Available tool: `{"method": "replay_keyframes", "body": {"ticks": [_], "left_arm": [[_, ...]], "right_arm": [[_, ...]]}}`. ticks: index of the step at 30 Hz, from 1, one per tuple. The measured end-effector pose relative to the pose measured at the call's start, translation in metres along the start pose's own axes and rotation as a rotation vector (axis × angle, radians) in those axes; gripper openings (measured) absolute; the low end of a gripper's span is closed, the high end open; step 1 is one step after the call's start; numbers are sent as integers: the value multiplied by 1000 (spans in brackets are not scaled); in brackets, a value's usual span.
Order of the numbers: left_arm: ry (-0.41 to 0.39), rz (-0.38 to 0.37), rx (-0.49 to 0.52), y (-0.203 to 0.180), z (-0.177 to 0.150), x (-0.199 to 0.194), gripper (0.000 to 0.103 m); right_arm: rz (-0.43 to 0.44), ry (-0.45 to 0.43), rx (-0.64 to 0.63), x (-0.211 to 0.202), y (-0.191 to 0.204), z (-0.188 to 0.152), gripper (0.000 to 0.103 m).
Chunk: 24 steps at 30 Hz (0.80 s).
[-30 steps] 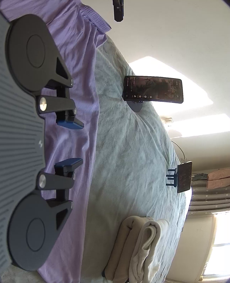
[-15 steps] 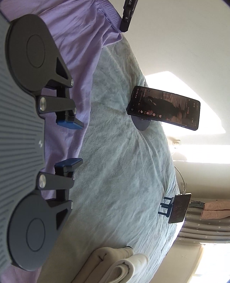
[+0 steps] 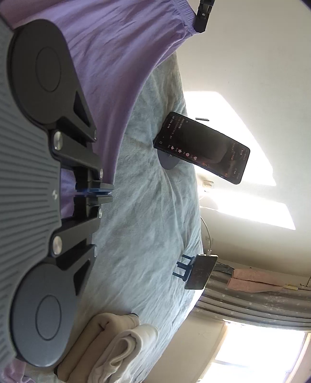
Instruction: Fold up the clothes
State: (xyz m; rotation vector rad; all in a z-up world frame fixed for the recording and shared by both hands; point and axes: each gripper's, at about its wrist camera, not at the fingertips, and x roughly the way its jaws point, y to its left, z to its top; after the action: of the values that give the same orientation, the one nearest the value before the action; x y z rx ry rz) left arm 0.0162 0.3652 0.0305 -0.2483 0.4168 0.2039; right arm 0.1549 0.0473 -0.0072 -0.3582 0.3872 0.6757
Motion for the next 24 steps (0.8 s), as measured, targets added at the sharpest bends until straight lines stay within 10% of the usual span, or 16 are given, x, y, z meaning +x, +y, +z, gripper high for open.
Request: {"method": "replay_keyframes", "body": {"ticks": [16, 20, 24], "left_arm": [[263, 177, 49, -3, -9, 64, 9], [224, 211, 95, -12, -4, 49, 46], [179, 229, 108, -19, 6, 29, 61]], "right_arm": [[-37, 155, 6, 52, 5, 0, 4], [-22, 158, 88, 35, -7, 5, 13], [-39, 160, 121, 15, -24, 3, 18]]}}
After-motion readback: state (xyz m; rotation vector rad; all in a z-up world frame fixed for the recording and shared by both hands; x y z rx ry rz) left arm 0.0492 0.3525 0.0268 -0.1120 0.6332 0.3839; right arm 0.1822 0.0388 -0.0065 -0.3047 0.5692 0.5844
